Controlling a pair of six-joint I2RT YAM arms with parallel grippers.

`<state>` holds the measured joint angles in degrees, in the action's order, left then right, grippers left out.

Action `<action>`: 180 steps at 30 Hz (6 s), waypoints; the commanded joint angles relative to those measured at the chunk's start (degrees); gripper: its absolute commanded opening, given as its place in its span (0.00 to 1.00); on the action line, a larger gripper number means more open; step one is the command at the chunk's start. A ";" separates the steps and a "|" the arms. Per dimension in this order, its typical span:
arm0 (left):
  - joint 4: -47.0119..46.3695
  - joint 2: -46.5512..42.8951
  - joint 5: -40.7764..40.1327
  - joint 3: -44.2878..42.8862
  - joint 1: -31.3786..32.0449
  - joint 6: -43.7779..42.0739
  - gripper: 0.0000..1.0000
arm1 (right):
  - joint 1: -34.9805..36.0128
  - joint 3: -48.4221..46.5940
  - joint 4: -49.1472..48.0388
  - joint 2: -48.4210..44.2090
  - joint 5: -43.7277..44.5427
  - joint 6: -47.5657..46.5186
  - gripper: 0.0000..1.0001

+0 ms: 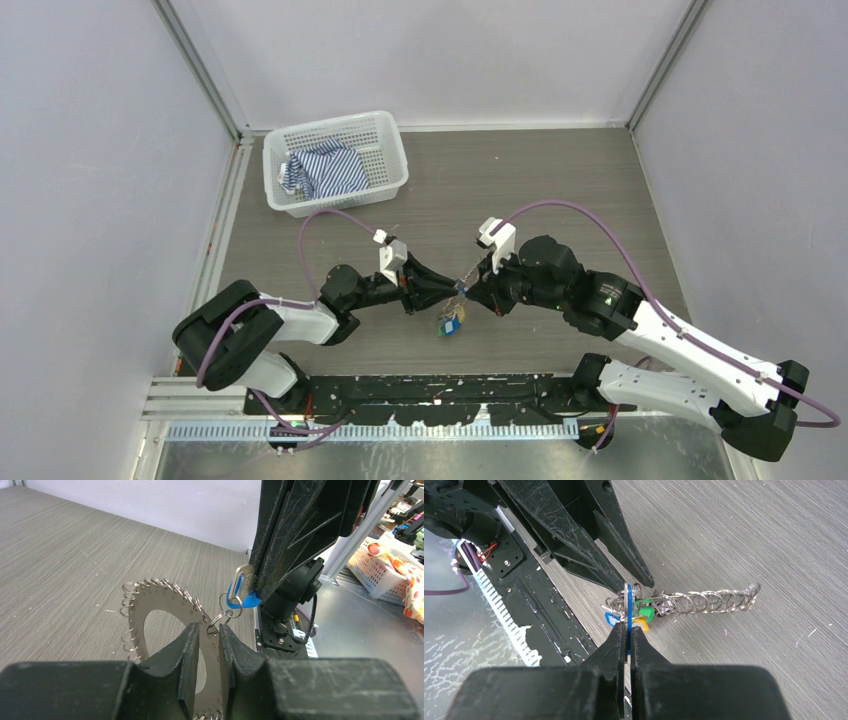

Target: Remove the keys from the keyring

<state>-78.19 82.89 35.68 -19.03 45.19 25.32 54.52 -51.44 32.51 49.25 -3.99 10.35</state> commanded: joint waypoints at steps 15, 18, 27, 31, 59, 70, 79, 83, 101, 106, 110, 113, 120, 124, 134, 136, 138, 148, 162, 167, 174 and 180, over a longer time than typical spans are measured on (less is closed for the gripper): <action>1.93 -2.47 0.64 -2.40 -0.19 -6.43 0.00 | -0.07 -4.68 -1.28 1.68 1.41 -1.57 0.01; 5.86 -4.86 -0.28 -3.57 -0.10 -9.02 0.00 | -0.06 -4.48 -0.86 2.15 0.98 -1.59 0.01; 37.55 -15.50 -2.13 -11.47 1.60 -23.58 0.00 | -0.10 -5.25 0.30 3.77 0.49 -2.56 0.01; 38.52 -16.04 -4.79 -11.31 2.11 -23.18 0.04 | -0.06 -5.84 0.19 4.18 1.67 -2.71 0.01; 12.05 -9.01 -10.48 -1.53 2.73 -10.68 0.29 | -0.12 -5.16 -2.16 1.45 1.71 -0.90 0.01; 10.43 -8.30 -10.44 -2.46 2.71 -11.83 0.30 | -0.03 -5.59 -1.84 1.44 1.77 -0.90 0.01; 8.25 -6.13 -9.30 -2.59 2.80 -9.85 0.31 | -0.04 -5.60 -2.24 1.06 1.79 -1.21 0.01; 4.44 -4.20 -8.91 -2.38 2.80 -7.64 0.32 | -0.04 -5.64 -2.37 1.19 1.62 -1.31 0.01; -1.70 -0.99 -4.93 -2.52 2.81 -1.60 0.08 | -0.11 -5.50 -1.89 0.07 3.58 -1.57 0.01; -1.43 -1.08 -5.28 -2.66 2.95 -3.43 0.00 | -0.06 -5.85 -1.42 0.04 3.52 -1.84 0.01; 1.23 -3.21 -6.17 -3.35 3.68 -6.94 0.00 | -0.04 -5.95 -1.02 0.90 3.58 -1.83 0.01; 5.32 -6.50 -8.20 -3.47 5.31 -12.59 0.00 | -0.06 -6.42 -0.11 2.04 6.44 -1.70 0.01; 21.21 -14.39 -16.50 -4.44 11.66 -27.15 0.00 | -0.09 -7.86 1.63 5.71 11.55 -1.46 0.01; 22.21 -15.32 -21.68 -3.63 13.74 -30.81 0.00 | -0.03 -7.24 -0.09 4.32 13.00 -1.32 0.01; 18.73 -12.99 -32.48 -2.61 14.79 -29.52 0.02 | -0.05 -6.65 -1.34 0.89 10.90 -2.32 0.01; 18.61 -13.06 -37.25 -2.68 14.83 -27.80 0.06 | -0.07 -6.17 -1.95 0.15 9.68 -2.29 0.01; 18.60 -13.46 -40.83 -2.90 14.84 -27.47 0.15 | -0.10 -5.72 -2.19 -0.33 8.90 -2.44 0.01; 21.14 -17.70 -36.99 -4.18 11.69 -19.88 0.31 | -0.08 -4.55 -2.65 -1.29 7.47 -2.73 0.01; 15.88 -12.46 -25.21 -3.75 9.17 -13.99 0.37 | -0.07 -6.62 -0.79 0.00 7.32 -2.74 0.01; 17.94 -16.90 -26.62 -2.35 7.90 -9.07 0.41 | -0.10 -7.27 0.53 1.32 9.77 -2.38 0.01; 26.17 -20.08 -15.98 -4.79 7.90 -5.54 0.30 | -0.05 -8.39 0.98 3.14 10.02 -2.23 0.01; 27.30 -18.41 -22.52 -5.31 9.80 -2.04 0.29 | 0.01 -10.61 3.22 6.15 11.08 -2.28 0.01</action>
<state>-51.62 63.90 16.67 -22.55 53.39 20.38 54.61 -57.23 38.20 54.39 5.41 8.05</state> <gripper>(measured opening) 0.282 0.048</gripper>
